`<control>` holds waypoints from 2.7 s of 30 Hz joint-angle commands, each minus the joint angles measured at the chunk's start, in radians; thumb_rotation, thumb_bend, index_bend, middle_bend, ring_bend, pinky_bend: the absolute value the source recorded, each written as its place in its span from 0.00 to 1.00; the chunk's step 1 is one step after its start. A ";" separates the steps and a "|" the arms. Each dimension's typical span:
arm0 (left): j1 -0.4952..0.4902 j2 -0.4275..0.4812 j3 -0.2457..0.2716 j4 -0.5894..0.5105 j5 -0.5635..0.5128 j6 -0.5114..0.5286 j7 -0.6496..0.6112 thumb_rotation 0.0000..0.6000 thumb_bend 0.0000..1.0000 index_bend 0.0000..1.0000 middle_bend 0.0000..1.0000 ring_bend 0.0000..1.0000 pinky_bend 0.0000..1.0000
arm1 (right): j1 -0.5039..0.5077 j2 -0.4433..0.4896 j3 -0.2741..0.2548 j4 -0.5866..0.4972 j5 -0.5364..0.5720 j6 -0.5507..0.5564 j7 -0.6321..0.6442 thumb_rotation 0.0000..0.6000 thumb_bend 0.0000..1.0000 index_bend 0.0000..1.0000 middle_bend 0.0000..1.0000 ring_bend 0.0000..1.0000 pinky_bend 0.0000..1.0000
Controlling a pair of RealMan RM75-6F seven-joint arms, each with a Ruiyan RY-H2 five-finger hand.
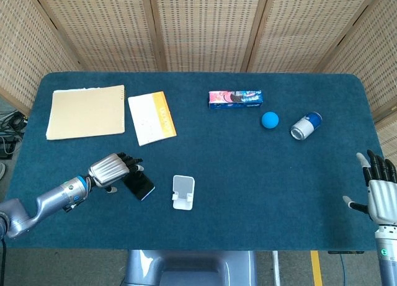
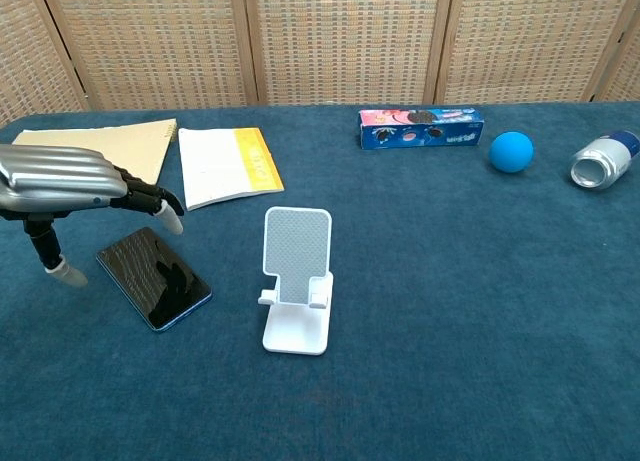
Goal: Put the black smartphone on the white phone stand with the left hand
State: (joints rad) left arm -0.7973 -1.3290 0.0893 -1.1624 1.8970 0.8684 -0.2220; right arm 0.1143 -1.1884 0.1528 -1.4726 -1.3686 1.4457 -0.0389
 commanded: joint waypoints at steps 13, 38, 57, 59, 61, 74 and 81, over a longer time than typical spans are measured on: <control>-0.064 -0.111 0.075 0.121 0.008 0.024 -0.063 1.00 0.00 0.24 0.18 0.27 0.28 | 0.003 0.000 0.002 0.002 0.016 -0.013 -0.005 1.00 0.00 0.00 0.00 0.00 0.00; -0.090 -0.175 0.137 0.221 -0.024 0.033 -0.061 1.00 0.00 0.31 0.24 0.30 0.27 | 0.005 0.001 0.001 0.001 0.024 -0.021 -0.007 1.00 0.00 0.00 0.00 0.00 0.00; -0.046 -0.207 0.154 0.321 -0.019 0.198 -0.108 1.00 0.00 0.56 0.48 0.48 0.43 | 0.007 0.004 -0.005 -0.007 0.020 -0.027 -0.006 1.00 0.00 0.00 0.00 0.00 0.00; -0.044 -0.201 0.152 0.323 -0.016 0.220 -0.104 1.00 0.00 0.57 0.48 0.49 0.44 | 0.007 0.005 -0.005 -0.009 0.019 -0.027 -0.005 1.00 0.00 0.00 0.00 0.00 0.00; -0.045 -0.191 0.150 0.322 -0.012 0.238 -0.093 1.00 0.00 0.57 0.48 0.49 0.44 | 0.007 0.006 -0.006 -0.010 0.019 -0.027 -0.004 1.00 0.00 0.00 0.00 0.00 0.00; -0.087 -0.045 0.082 0.188 0.040 0.408 0.120 1.00 0.00 0.59 0.48 0.49 0.45 | 0.007 0.012 -0.008 -0.016 0.016 -0.032 0.007 1.00 0.00 0.00 0.00 0.00 0.00; -0.180 0.071 0.005 0.049 0.134 0.452 0.392 1.00 0.00 0.60 0.49 0.50 0.46 | 0.006 0.016 -0.010 -0.022 0.013 -0.030 0.012 1.00 0.00 0.00 0.00 0.00 0.00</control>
State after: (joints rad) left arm -0.9218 -1.3180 0.1367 -1.0434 1.9735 1.3020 0.0494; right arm 0.1208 -1.1728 0.1430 -1.4945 -1.3556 1.4153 -0.0263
